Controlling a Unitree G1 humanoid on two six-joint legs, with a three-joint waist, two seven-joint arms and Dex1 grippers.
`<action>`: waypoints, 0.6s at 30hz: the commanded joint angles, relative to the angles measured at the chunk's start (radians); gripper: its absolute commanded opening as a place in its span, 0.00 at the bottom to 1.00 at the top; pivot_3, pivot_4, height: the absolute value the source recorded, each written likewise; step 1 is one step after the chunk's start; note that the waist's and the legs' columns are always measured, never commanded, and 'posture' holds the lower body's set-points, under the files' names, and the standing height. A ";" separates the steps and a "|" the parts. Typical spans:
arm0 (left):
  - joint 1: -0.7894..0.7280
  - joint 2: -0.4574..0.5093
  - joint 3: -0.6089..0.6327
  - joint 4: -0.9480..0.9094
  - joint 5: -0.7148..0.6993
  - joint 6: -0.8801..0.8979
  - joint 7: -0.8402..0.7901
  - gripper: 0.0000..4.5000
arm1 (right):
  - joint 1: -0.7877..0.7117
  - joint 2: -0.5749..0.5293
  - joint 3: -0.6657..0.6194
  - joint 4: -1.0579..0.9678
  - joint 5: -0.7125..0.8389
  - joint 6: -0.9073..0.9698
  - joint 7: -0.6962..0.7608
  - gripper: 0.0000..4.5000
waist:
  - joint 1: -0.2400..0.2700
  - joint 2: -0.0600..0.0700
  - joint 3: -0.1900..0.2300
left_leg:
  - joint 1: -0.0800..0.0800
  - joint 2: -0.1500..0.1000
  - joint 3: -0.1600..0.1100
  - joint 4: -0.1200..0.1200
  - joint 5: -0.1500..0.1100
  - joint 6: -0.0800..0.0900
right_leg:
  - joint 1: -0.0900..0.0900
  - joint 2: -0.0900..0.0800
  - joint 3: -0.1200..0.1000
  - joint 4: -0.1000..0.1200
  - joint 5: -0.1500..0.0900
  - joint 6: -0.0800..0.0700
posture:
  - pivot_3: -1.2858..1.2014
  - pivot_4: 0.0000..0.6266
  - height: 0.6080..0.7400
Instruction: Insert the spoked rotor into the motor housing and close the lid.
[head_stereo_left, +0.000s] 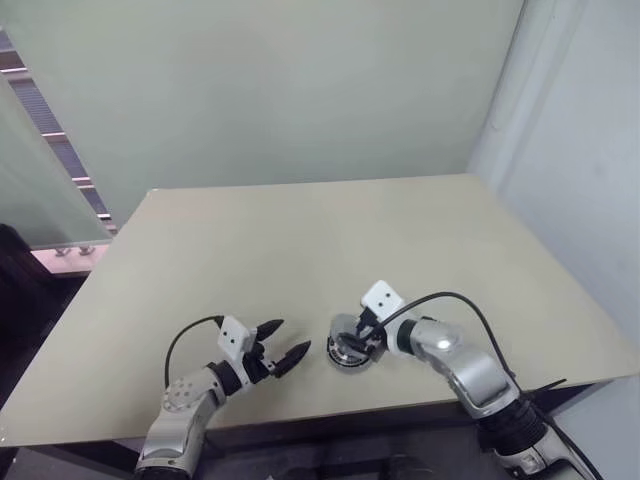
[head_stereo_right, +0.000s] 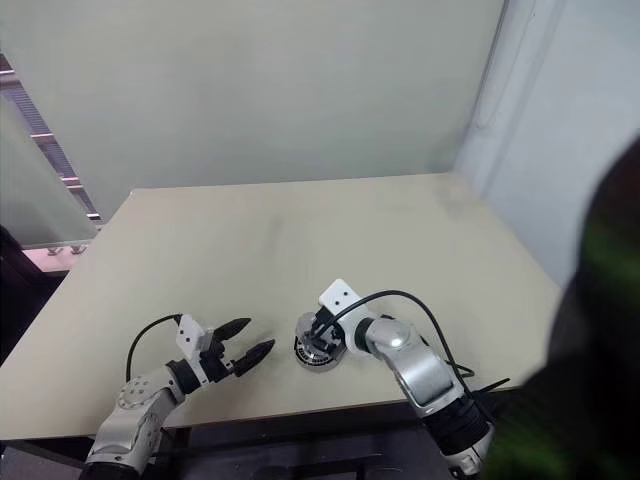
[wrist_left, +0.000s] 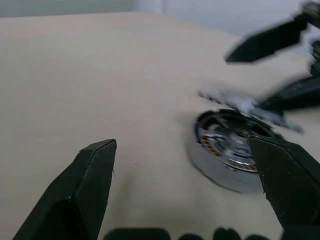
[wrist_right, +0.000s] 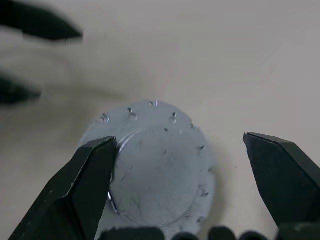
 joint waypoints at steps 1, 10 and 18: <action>-0.011 0.017 -0.007 -0.060 -0.018 0.016 -0.031 0.96 | -0.036 -0.015 -0.081 -0.018 0.083 -0.035 0.081 1.00 | 0.000 0.000 0.000 | 0.000 0.000 0.000 0.000 0.000 0.000 | 0.000 0.000 0.000 0.000 0.000 0.000 | 0.52 0.00 1.00; -0.026 0.049 -0.043 -0.112 -0.046 0.097 -0.115 0.33 | -0.064 -0.130 -0.109 0.084 0.162 -0.222 0.372 1.00 | 0.000 0.000 0.000 | 0.000 0.000 0.000 0.001 0.000 0.000 | 0.001 0.000 0.000 0.000 0.000 0.000 | 0.52 0.00 1.00; -0.028 0.071 -0.051 -0.155 -0.047 0.140 -0.147 0.00 | -0.116 -0.133 -0.048 0.293 0.116 -0.431 0.528 1.00 | 0.000 0.000 0.000 | 0.002 0.001 0.001 0.001 0.000 0.000 | 0.001 0.002 0.001 0.001 0.000 0.000 | 0.52 0.00 1.00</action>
